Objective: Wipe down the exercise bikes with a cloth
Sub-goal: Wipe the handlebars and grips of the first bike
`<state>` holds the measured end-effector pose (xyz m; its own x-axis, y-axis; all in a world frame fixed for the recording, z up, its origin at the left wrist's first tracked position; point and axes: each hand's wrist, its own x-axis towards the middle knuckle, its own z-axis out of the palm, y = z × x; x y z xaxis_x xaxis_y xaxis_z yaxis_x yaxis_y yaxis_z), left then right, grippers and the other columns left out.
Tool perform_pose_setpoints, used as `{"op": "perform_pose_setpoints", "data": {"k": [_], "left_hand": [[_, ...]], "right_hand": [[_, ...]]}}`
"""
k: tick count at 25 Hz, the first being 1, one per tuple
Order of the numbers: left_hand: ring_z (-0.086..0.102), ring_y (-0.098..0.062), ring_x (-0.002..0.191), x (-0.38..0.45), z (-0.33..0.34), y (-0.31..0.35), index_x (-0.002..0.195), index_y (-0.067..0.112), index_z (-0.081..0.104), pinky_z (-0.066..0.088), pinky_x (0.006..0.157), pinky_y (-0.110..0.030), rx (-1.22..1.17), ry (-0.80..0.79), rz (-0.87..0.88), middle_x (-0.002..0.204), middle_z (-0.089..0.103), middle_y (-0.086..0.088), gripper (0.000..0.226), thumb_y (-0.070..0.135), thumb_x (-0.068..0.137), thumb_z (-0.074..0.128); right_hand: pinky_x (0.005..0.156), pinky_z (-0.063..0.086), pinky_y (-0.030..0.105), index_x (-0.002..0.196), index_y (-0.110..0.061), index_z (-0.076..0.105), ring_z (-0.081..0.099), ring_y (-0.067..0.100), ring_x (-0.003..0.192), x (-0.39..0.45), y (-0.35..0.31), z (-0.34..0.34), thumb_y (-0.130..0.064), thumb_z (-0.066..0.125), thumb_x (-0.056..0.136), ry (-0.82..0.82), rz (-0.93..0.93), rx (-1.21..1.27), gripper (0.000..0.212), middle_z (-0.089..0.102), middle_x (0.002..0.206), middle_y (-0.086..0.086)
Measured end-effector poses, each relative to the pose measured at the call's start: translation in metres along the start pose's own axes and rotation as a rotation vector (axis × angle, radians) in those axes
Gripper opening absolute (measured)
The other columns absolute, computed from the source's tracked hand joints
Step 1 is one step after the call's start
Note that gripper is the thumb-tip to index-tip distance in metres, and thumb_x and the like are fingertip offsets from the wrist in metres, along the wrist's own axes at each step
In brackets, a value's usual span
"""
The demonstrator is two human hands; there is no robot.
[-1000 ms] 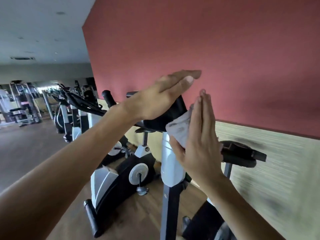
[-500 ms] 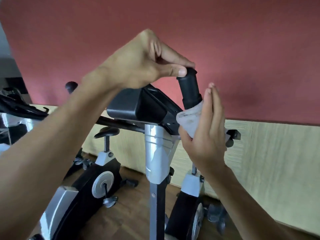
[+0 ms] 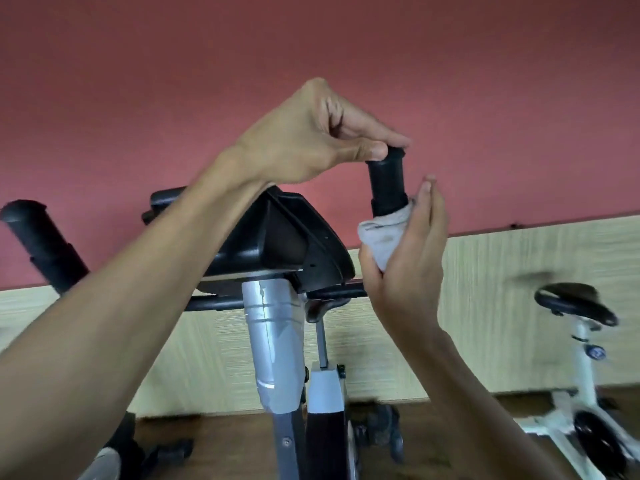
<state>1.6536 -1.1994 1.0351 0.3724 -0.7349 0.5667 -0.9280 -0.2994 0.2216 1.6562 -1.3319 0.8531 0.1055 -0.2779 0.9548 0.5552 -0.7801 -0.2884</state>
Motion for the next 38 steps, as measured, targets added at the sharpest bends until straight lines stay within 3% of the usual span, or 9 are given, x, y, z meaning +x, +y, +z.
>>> {"op": "perform_pose_setpoints", "data": {"k": [5, 7, 13, 18, 21, 25, 28, 33, 38], "left_hand": [[0.072, -0.008, 0.106, -0.003, 0.002, -0.011, 0.124, 0.004, 0.068, 0.051, 0.096, -0.016, -0.077, -0.006, 0.135, 0.108, 0.075, 0.011, 0.030, 0.007, 0.095, 0.069], [0.074, -0.015, 0.102, -0.004, 0.004, -0.011, 0.121, 0.006, 0.072, 0.051, 0.095, -0.015, -0.076, 0.015, 0.162, 0.105, 0.078, 0.003, 0.026, 0.009, 0.095, 0.070], [0.055, 0.017, 0.057, -0.004, 0.013, -0.026, 0.124, -0.007, 0.066, 0.042, 0.070, 0.001, -0.113, 0.061, 0.235, 0.083, 0.074, 0.022, 0.028, -0.001, 0.097, 0.064], [0.072, -0.001, 0.091, -0.005, 0.018, -0.028, 0.119, 0.016, 0.072, 0.052, 0.088, -0.014, -0.147, 0.092, 0.272, 0.106, 0.076, 0.006, 0.024, 0.009, 0.096, 0.069], [0.053, -0.016, 0.060, -0.007, 0.020, -0.029, 0.111, 0.029, 0.078, 0.057, 0.074, -0.028, -0.152, 0.113, 0.278, 0.096, 0.074, -0.028, 0.019, 0.019, 0.097, 0.070], [0.071, -0.030, 0.079, -0.003, 0.024, -0.028, 0.105, 0.040, 0.079, 0.054, 0.096, -0.050, -0.193, 0.129, 0.241, 0.096, 0.075, -0.027, 0.018, 0.030, 0.093, 0.070], [0.072, 0.001, 0.087, -0.005, 0.024, -0.029, 0.113, 0.013, 0.077, 0.053, 0.090, -0.015, -0.207, 0.141, 0.219, 0.092, 0.078, 0.010, 0.020, 0.008, 0.097, 0.068], [0.072, -0.011, 0.090, -0.006, 0.025, -0.028, 0.112, 0.016, 0.078, 0.057, 0.095, -0.030, -0.191, 0.178, 0.227, 0.104, 0.078, 0.001, 0.019, 0.010, 0.097, 0.068], [0.062, 0.004, 0.060, -0.010, 0.028, -0.021, 0.113, 0.009, 0.076, 0.048, 0.070, -0.007, -0.215, 0.193, 0.193, 0.099, 0.079, -0.005, 0.019, 0.003, 0.097, 0.066]], "right_hand": [[0.124, 0.006, 0.023, 0.153, 0.011, 0.021, 0.009, 0.041, 0.155, 0.039, -0.029, 0.004, -0.030, 0.055, 0.104, 0.117, 0.037, -0.128, 0.073, 0.021, 0.163, 0.025], [0.126, 0.006, 0.033, 0.156, 0.007, 0.013, -0.002, 0.040, 0.156, 0.012, -0.015, 0.004, -0.026, 0.058, 0.102, 0.067, 0.029, -0.150, 0.077, 0.011, 0.166, 0.025], [0.125, -0.003, 0.057, 0.156, 0.008, 0.013, -0.009, 0.047, 0.152, -0.004, -0.007, 0.006, -0.037, 0.056, 0.097, 0.068, 0.077, -0.317, 0.085, 0.001, 0.164, 0.033], [0.126, 0.016, 0.049, 0.153, 0.012, 0.019, 0.015, 0.035, 0.155, 0.030, -0.018, 0.009, -0.030, 0.058, 0.101, 0.136, -0.018, -0.104, 0.077, 0.020, 0.164, 0.026], [0.126, 0.020, 0.044, 0.157, 0.004, 0.016, 0.020, 0.024, 0.155, -0.014, 0.005, 0.008, -0.022, 0.062, 0.098, 0.037, 0.105, 0.017, 0.079, 0.022, 0.164, 0.017], [0.119, 0.029, 0.055, 0.155, 0.003, 0.020, 0.031, 0.029, 0.149, -0.022, 0.010, 0.005, -0.018, 0.067, 0.096, 0.009, 0.110, 0.001, 0.078, 0.032, 0.157, 0.018], [0.112, 0.037, 0.060, 0.150, 0.011, 0.027, 0.041, 0.040, 0.140, 0.022, -0.010, 0.009, -0.023, 0.064, 0.097, 0.119, -0.017, -0.109, 0.073, 0.041, 0.148, 0.027], [0.123, 0.025, 0.030, 0.154, 0.007, 0.020, 0.029, 0.028, 0.150, -0.003, -0.003, 0.010, -0.019, 0.065, 0.097, 0.097, 0.047, -0.048, 0.078, 0.031, 0.158, 0.020], [0.117, 0.034, 0.046, 0.154, 0.006, 0.019, 0.037, 0.037, 0.141, 0.000, -0.002, 0.005, -0.017, 0.068, 0.094, 0.034, 0.025, -0.094, 0.082, 0.036, 0.151, 0.025]]}}
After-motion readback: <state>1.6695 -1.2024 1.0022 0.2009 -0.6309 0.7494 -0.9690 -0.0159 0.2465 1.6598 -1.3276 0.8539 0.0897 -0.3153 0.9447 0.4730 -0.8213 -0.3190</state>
